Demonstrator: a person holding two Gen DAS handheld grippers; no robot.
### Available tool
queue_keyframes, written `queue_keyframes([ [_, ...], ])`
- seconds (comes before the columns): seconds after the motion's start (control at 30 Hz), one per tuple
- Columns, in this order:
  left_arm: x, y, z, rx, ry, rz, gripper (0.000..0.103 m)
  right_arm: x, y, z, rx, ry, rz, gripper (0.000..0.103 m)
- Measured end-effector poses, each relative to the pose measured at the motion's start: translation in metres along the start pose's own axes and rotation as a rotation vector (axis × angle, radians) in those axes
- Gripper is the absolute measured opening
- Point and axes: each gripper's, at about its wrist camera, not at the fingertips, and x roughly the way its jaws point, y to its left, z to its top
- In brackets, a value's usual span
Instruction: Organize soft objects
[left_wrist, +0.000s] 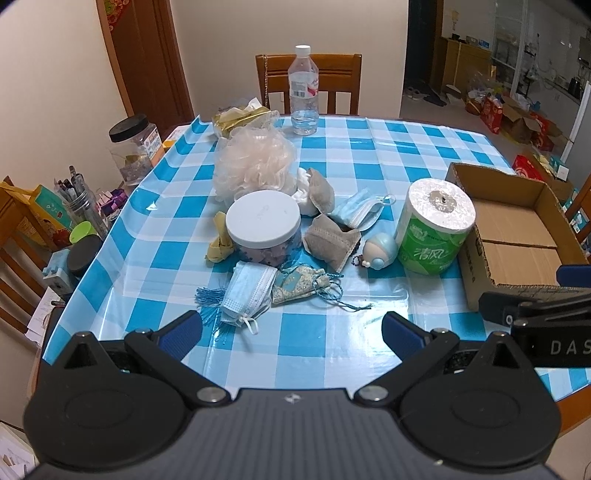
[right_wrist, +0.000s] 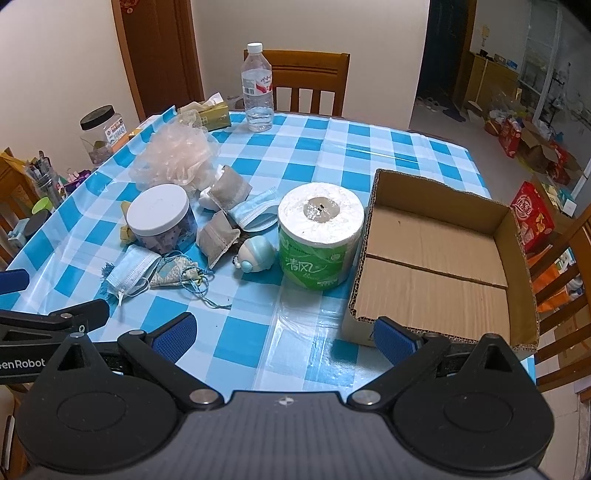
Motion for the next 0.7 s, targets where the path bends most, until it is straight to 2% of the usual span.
queue_keyframes([
  [0.43,-0.001,-0.009,0.000,-0.016,-0.009,0.023,0.102,-0.002,-0.006,0.002,-0.027,-0.013,0.028,0.103],
  [0.7,0.005,-0.013,-0.001,0.007,-0.024,0.006,0.102,0.000,-0.005,0.004,-0.063,-0.025,0.041,0.103],
])
